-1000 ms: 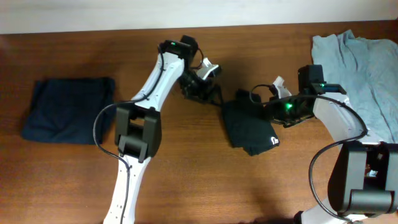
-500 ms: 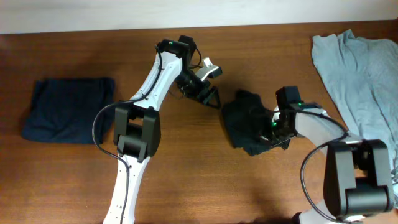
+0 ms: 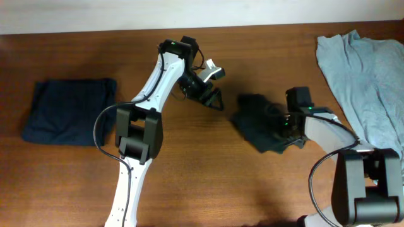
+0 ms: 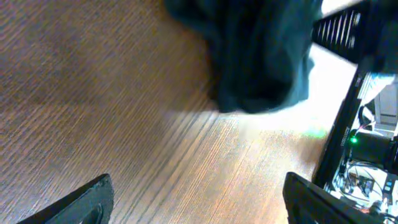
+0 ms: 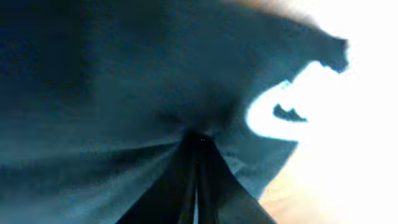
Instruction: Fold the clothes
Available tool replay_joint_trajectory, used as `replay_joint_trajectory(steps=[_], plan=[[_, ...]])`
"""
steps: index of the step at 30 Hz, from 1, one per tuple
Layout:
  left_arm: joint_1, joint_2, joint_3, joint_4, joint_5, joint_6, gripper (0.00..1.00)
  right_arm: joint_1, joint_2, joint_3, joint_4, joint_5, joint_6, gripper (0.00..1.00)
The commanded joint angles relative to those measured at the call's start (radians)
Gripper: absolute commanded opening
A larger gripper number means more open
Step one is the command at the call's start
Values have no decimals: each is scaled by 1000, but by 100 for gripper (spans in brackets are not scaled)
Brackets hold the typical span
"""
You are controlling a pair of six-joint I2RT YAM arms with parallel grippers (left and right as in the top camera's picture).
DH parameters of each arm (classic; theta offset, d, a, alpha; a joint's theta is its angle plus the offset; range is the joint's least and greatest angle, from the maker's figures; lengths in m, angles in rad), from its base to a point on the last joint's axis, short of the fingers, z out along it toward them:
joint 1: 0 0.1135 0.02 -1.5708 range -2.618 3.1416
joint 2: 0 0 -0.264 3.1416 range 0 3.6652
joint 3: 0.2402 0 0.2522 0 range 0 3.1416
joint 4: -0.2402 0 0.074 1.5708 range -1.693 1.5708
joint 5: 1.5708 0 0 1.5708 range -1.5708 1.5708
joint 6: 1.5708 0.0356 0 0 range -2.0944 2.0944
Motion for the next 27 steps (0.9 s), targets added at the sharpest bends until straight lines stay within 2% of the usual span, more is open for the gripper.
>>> replay_joint_trajectory(steps=[1, 3, 9, 11, 12, 17, 18, 23, 27], plan=[[2, 0, 23, 11, 90, 19, 98, -20, 49, 23, 104, 228, -230, 6], [-14, 0, 23, 37, 145, 19, 99, -20, 49, 46, 126, 228, -259, 8], [-112, 5, 22, 134, 155, 9, 99, -20, 49, 69, 78, 224, -259, 8], [-153, 9, 22, 150, 122, -69, 99, -20, 49, 69, 50, 224, -259, 8], [-172, 10, 22, 161, 69, -169, 99, -20, 49, 69, 37, 224, -259, 8], [-194, 11, 22, 187, -125, -441, 99, -20, 49, 69, 2, 224, -259, 7], [-192, 11, 22, 198, -138, -460, 99, -20, 49, 69, 1, 223, -259, 7], [-190, 64, 20, 278, -133, -583, 99, -20, 49, 69, -14, 208, -259, 7], [-204, 137, 20, 304, 16, -612, 99, -20, 49, 69, -16, 200, -259, 7]])
